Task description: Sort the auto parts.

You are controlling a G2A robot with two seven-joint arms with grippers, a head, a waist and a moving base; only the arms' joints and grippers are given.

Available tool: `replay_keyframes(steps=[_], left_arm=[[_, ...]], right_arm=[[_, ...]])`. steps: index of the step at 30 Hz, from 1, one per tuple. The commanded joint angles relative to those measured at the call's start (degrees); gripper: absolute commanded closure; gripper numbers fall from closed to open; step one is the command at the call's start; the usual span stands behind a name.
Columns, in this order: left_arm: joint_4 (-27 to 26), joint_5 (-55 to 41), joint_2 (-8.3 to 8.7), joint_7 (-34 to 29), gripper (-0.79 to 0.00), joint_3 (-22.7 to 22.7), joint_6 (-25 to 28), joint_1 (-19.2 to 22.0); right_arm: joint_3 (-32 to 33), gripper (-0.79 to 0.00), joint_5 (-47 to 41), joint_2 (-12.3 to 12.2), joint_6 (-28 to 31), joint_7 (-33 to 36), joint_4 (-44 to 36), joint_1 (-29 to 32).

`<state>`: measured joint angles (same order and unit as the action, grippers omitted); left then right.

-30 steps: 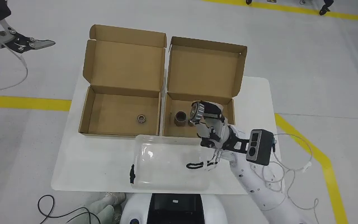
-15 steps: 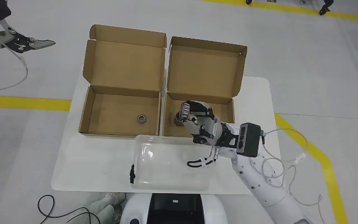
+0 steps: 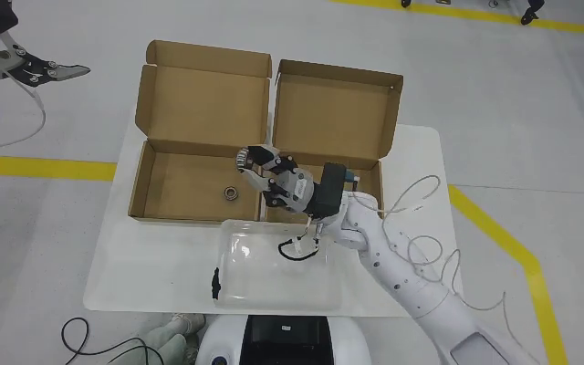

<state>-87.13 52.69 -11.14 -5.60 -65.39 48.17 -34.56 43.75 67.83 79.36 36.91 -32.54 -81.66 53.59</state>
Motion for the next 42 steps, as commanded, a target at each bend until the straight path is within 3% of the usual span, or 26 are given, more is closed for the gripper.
replay_keyframes(steps=[1,24,33,42], left_arm=[[0.00,0.00,0.00,0.00,-0.785,0.00,0.00,0.00],[0.00,0.00,0.00,0.00,-0.785,0.00,0.00,0.00],[0.00,0.00,0.00,0.00,-0.785,0.00,0.00,0.00],[0.00,0.00,0.00,0.00,-0.785,0.00,0.00,0.00]], right_arm=[[-0.64,0.000,-0.85,0.40,-0.37,4.19,1.08,-1.09],[-7.50,0.000,-2.11,5.29,-13.07,49.39,6.00,-11.89],[-12.23,0.000,-5.99,9.36,-14.69,57.18,16.19,-17.13],[-17.47,0.000,-5.98,14.45,-16.60,57.19,26.37,-20.86]])
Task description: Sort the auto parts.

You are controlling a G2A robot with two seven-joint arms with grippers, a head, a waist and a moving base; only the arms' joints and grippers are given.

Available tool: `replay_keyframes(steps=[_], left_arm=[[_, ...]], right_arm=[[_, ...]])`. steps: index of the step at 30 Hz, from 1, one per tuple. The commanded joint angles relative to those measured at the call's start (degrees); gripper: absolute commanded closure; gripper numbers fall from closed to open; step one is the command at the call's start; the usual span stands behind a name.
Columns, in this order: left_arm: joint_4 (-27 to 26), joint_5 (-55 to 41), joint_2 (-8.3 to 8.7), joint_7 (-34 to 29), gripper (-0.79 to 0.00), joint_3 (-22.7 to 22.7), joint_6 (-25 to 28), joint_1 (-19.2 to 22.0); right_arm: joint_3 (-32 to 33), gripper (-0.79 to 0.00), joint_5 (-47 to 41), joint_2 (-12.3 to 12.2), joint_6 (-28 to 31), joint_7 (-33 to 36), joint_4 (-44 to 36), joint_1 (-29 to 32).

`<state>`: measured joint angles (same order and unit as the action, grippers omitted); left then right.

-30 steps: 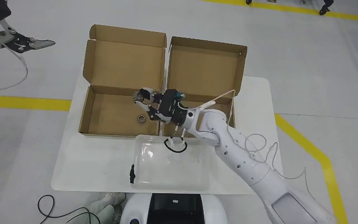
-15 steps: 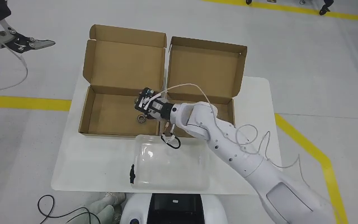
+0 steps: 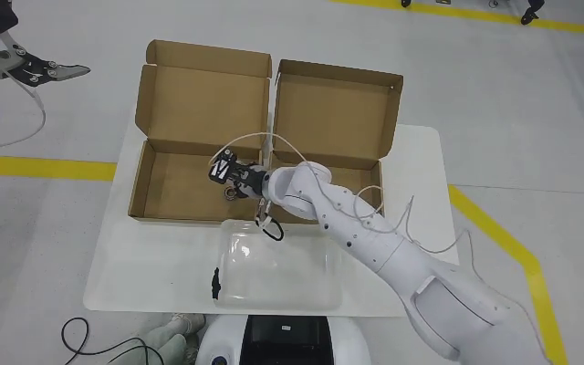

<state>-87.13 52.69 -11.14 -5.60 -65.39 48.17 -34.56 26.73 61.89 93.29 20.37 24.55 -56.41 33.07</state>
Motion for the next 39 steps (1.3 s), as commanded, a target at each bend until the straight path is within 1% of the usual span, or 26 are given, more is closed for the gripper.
replay_keyframes(steps=[1,8,17,18,19,20,26,31,35,39], left_arm=[[0.00,0.00,0.00,0.00,-0.785,0.00,0.00,0.00],[0.00,0.00,0.00,0.00,-0.785,0.00,0.00,0.00],[0.00,0.00,0.00,0.00,-0.785,0.00,0.00,0.00],[0.00,0.00,0.00,0.00,-0.785,0.00,0.00,0.00],[0.00,0.00,0.00,0.00,-0.785,0.00,0.00,0.00],[0.00,0.00,0.00,0.00,-0.785,0.00,0.00,0.00],[0.00,0.00,0.00,0.00,-0.785,0.00,0.00,0.00],[0.00,0.00,0.00,0.00,-0.785,0.00,0.00,0.00],[0.00,0.00,0.00,0.00,-0.785,0.00,0.00,0.00],[0.00,0.00,0.00,0.00,-0.785,0.00,0.00,0.00]], right_arm=[[-1.00,0.000,0.06,1.13,-0.20,0.25,2.19,-0.77],[-3.36,0.000,-0.08,4.95,-0.71,0.22,9.39,-2.74],[-4.65,0.000,-0.67,8.91,1.17,-1.28,17.47,-4.28],[-4.71,-0.028,-0.61,9.28,1.16,-1.47,18.26,-4.43],[-4.76,-0.123,-0.52,9.63,1.05,-1.55,19.04,-4.57],[-4.76,-0.163,-0.57,9.95,1.14,-1.79,19.80,-4.67],[-4.68,-0.240,-0.63,11.67,2.23,-3.46,23.92,-5.20],[-4.19,-0.336,-0.11,12.59,2.80,-5.61,24.77,-6.12],[-3.39,-0.437,0.66,12.67,3.00,-7.41,23.99,-6.73],[-2.06,-0.551,1.68,11.98,3.51,-9.39,21.59,-6.99]])
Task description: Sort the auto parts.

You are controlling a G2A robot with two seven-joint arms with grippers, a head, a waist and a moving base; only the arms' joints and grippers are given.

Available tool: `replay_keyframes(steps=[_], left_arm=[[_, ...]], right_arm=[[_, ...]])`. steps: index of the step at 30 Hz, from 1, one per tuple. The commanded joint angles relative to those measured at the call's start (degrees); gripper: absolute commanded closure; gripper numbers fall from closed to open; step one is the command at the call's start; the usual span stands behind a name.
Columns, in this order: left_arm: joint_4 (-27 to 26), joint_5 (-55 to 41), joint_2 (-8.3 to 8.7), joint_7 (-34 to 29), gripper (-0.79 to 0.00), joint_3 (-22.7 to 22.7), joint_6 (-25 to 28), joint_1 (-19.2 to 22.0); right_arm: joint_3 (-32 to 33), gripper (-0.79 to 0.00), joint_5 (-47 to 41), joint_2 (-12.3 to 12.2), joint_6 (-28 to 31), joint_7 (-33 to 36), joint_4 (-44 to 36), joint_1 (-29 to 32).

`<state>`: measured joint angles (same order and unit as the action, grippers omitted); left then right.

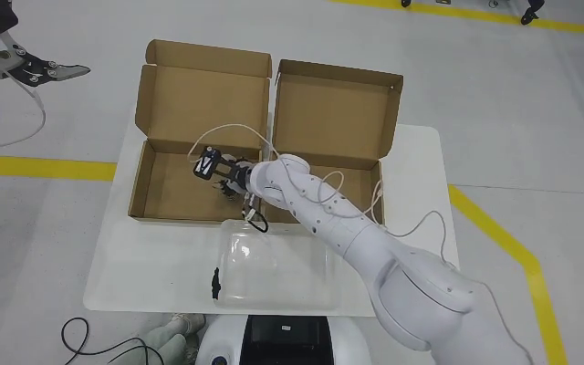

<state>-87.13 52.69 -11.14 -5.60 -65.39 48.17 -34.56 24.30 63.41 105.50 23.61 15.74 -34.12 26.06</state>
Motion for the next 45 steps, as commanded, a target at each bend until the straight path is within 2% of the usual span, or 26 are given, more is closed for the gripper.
replay_keyframes(steps=[1,8,13,19,23,31,45], left_arm=[[0.00,0.00,0.00,0.00,-0.785,0.00,0.00,0.00],[0.00,0.00,0.00,0.00,-0.785,0.00,0.00,0.00],[0.00,0.00,0.00,0.00,-0.785,0.00,0.00,0.00],[0.00,0.00,0.00,0.00,-0.785,0.00,0.00,0.00],[0.00,0.00,0.00,0.00,-0.785,0.00,0.00,0.00],[0.00,0.00,0.00,0.00,-0.785,0.00,0.00,0.00],[0.00,0.00,0.00,0.00,-0.785,0.00,0.00,0.00]], right_arm=[[0.83,-0.576,0.42,-0.56,0.65,-1.09,-1.51,0.06],[5.66,-0.785,3.37,-4.69,3.44,-3.05,-11.95,2.90],[12.08,-0.785,7.38,-9.59,5.48,-1.07,-24.91,9.13],[24.52,-0.785,10.32,-15.76,9.72,2.24,-41.61,21.53],[31.64,-0.785,11.14,-18.53,13.43,3.89,-50.24,29.11],[40.69,-0.785,11.87,-21.44,15.05,3.79,-59.56,38.83],[50.87,-0.785,14.37,-24.37,12.59,-5.50,-70.14,53.02]])
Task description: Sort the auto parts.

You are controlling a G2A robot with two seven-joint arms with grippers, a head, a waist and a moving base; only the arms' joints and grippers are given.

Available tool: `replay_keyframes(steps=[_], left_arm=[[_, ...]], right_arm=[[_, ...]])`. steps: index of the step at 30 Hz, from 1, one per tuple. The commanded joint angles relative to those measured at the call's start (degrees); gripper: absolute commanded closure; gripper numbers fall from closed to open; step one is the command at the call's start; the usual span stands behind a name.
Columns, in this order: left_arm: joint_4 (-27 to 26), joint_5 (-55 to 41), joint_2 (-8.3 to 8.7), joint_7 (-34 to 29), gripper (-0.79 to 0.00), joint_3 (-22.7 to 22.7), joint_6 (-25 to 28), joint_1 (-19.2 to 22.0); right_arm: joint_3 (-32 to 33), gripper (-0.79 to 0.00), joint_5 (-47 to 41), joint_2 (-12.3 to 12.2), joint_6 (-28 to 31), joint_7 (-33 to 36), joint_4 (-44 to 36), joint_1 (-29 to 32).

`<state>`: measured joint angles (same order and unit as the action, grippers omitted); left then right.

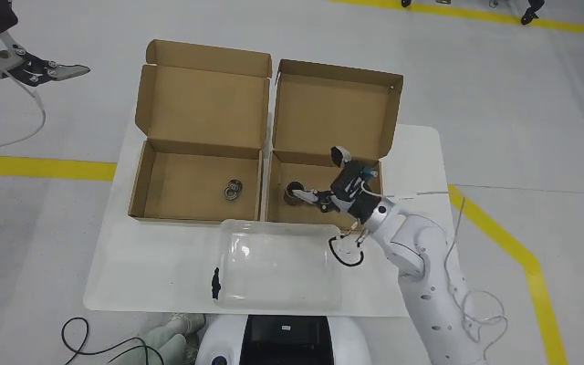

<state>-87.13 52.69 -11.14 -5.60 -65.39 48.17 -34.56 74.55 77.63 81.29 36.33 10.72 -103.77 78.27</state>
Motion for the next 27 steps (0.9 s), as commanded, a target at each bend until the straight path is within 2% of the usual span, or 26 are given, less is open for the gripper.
replay_keyframes(steps=[1,13,21,24,27], left_arm=[[0.00,0.00,0.00,0.00,-0.785,0.00,0.00,0.00],[0.00,0.00,0.00,0.00,-0.785,0.00,0.00,0.00],[0.00,0.00,0.00,0.00,-0.785,0.00,0.00,0.00],[0.00,0.00,0.00,0.00,-0.785,0.00,0.00,0.00],[0.00,0.00,0.00,0.00,-0.785,0.00,0.00,0.00]], right_arm=[[1.33,-0.785,0.27,-0.33,-0.42,-1.11,-1.22,1.87],[12.21,-0.785,2.33,-2.27,-6.09,-10.22,-12.92,20.21],[15.91,-0.785,5.81,-2.86,-11.05,-15.21,-22.32,33.23],[16.60,-0.785,6.80,-3.05,-11.16,-20.66,-24.79,36.95],[17.80,-0.785,8.42,-3.11,-14.27,-24.49,-26.60,41.55]])
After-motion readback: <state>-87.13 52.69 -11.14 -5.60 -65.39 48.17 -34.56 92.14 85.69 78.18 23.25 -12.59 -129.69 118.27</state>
